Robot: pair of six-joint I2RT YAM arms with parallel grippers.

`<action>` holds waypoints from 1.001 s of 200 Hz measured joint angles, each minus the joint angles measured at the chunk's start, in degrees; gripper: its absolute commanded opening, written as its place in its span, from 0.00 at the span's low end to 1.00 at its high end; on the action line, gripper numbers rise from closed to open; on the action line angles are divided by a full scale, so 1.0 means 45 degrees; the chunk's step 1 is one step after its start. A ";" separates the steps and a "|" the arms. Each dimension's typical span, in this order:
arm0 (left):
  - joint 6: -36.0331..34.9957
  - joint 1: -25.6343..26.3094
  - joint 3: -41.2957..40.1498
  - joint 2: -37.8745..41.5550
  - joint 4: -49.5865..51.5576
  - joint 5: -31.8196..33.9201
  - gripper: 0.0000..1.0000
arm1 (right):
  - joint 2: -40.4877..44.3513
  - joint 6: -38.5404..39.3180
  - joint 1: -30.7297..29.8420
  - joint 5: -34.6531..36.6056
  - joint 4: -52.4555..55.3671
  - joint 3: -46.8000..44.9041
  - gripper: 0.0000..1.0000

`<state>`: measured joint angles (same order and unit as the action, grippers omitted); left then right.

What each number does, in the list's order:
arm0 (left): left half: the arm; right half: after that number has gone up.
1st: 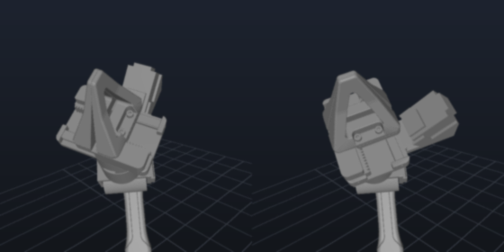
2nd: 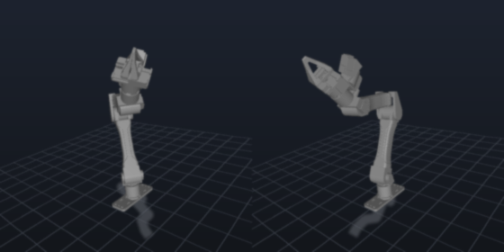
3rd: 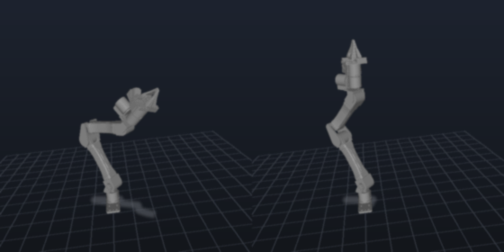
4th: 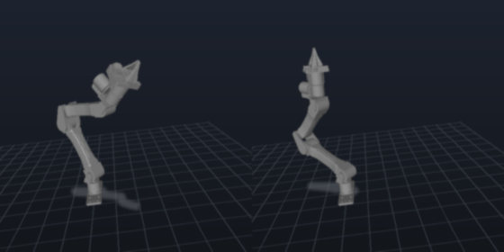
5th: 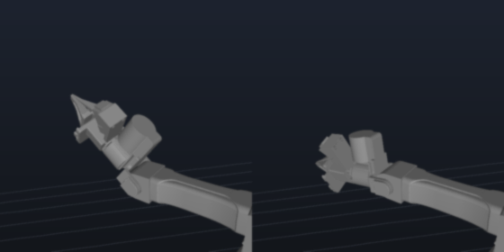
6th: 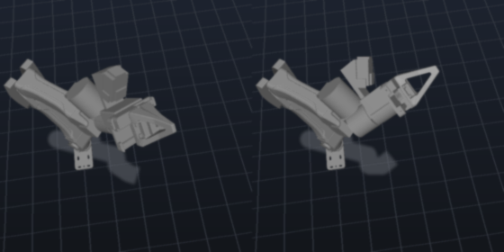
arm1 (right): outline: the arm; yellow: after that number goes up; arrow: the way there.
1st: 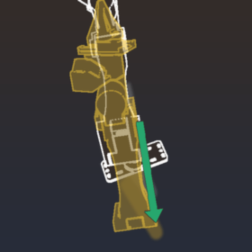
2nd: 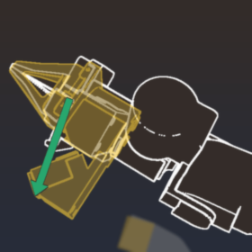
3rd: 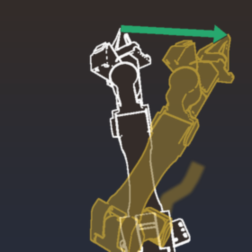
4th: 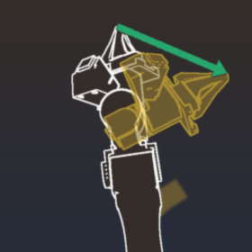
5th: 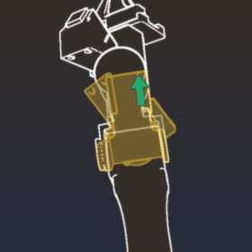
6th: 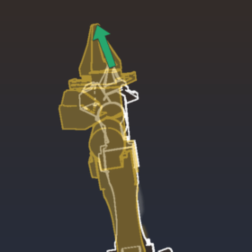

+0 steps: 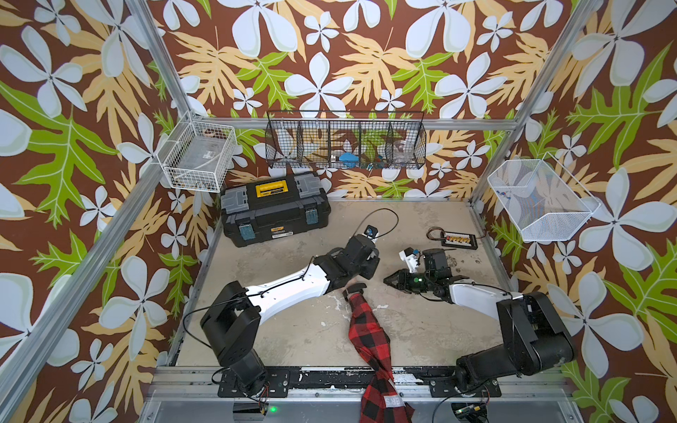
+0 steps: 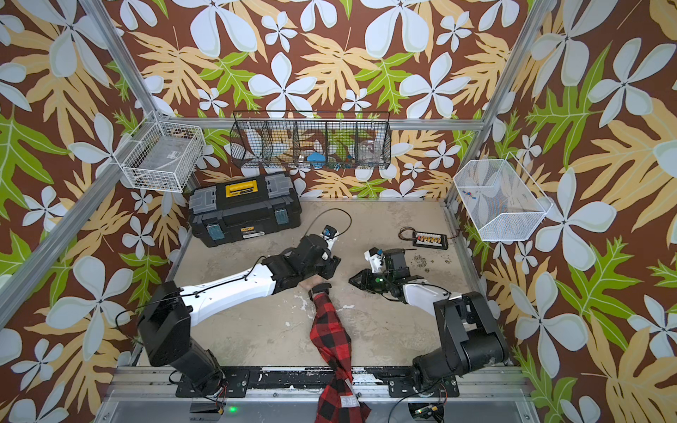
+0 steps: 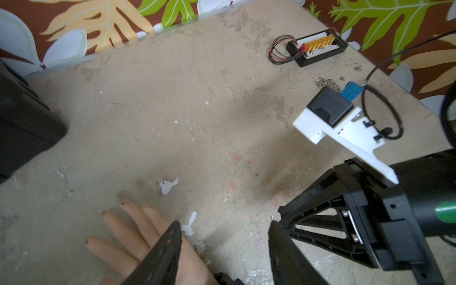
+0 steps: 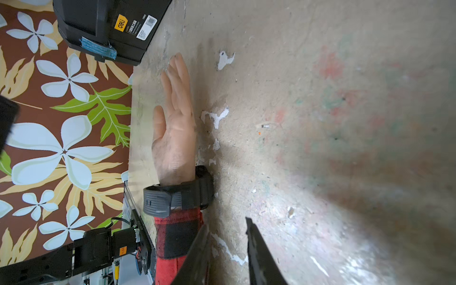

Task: Take off the watch
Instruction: Untie the watch from the hand.

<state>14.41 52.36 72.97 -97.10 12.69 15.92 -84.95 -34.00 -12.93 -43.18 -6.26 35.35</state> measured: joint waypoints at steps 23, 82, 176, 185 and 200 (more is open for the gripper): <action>0.1175 0.1005 0.1705 -0.1564 0.1773 0.1889 0.67 | 0.0155 0.0306 0.0597 -0.0024 0.0398 0.0063 0.28; 0.2788 0.2210 0.4153 -0.4634 0.5629 0.4784 0.72 | 0.0486 0.1069 0.2171 -0.0146 0.1239 0.0121 0.28; 0.3813 0.2220 0.3240 -0.4449 0.7125 0.6353 0.63 | 0.0544 0.1423 0.2283 -0.0413 0.1481 0.0238 0.27; 0.3847 0.2220 0.3036 -0.4114 0.7077 0.6411 0.60 | 0.0544 0.1423 0.2283 -0.0413 0.1496 0.0238 0.27; 0.3915 0.2225 0.2579 -0.3541 0.6858 0.6426 0.54 | 0.0544 0.1433 0.2288 -0.0418 0.1540 0.0238 0.27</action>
<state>32.03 62.37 84.58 -113.03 43.55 44.84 -82.50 -27.55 -2.63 -45.06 0.67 36.42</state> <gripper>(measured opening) 0.580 0.268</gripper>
